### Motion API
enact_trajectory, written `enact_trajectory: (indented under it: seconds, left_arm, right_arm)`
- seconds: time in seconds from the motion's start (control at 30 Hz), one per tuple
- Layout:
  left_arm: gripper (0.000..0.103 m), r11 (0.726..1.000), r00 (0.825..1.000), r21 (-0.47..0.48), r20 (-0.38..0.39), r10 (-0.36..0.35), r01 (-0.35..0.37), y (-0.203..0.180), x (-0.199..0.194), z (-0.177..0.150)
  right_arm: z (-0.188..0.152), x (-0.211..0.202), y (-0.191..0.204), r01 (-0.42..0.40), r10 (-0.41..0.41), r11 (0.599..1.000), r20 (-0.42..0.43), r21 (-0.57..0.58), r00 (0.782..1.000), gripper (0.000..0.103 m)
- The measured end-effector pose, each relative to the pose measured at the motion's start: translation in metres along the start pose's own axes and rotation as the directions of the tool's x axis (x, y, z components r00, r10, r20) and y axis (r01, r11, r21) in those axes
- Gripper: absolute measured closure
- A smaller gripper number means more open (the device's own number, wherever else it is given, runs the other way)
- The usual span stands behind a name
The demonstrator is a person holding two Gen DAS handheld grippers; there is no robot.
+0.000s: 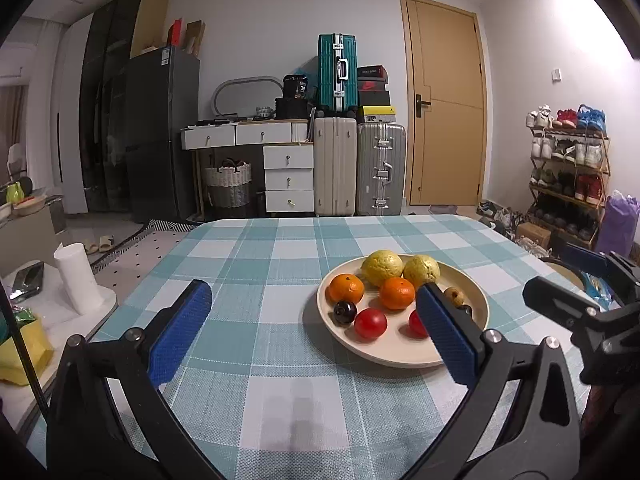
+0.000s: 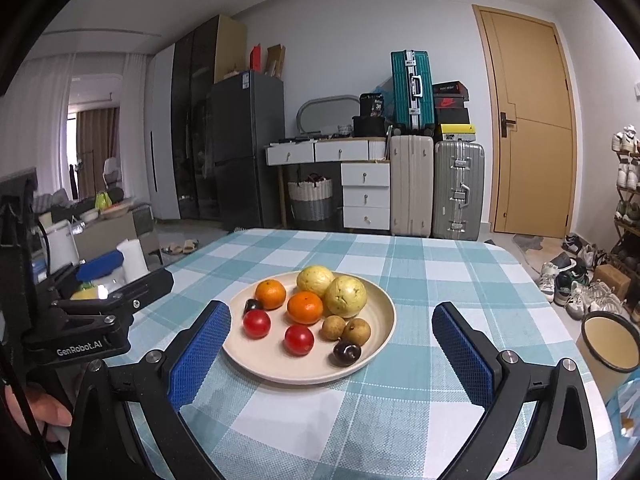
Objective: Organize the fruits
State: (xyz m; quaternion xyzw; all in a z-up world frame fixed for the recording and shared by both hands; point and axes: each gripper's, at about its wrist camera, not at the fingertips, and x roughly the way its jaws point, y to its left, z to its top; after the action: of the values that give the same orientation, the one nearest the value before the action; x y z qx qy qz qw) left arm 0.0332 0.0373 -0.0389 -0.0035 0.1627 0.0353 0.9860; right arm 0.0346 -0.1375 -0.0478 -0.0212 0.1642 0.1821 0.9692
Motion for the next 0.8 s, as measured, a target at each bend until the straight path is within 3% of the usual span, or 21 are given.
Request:
enact_trajectory:
  seconds: [0.8]
  left_arm:
    - [0.001, 1.000, 1.000, -0.003, 0.009, -0.005, 0.005, -0.0002, -0.0028, 0.0027]
  right_arm:
    - [-0.0019, -0.0047, 0.0065, -0.011, 0.012, 0.999, 0.029, -0.036, 1.000, 0.000]
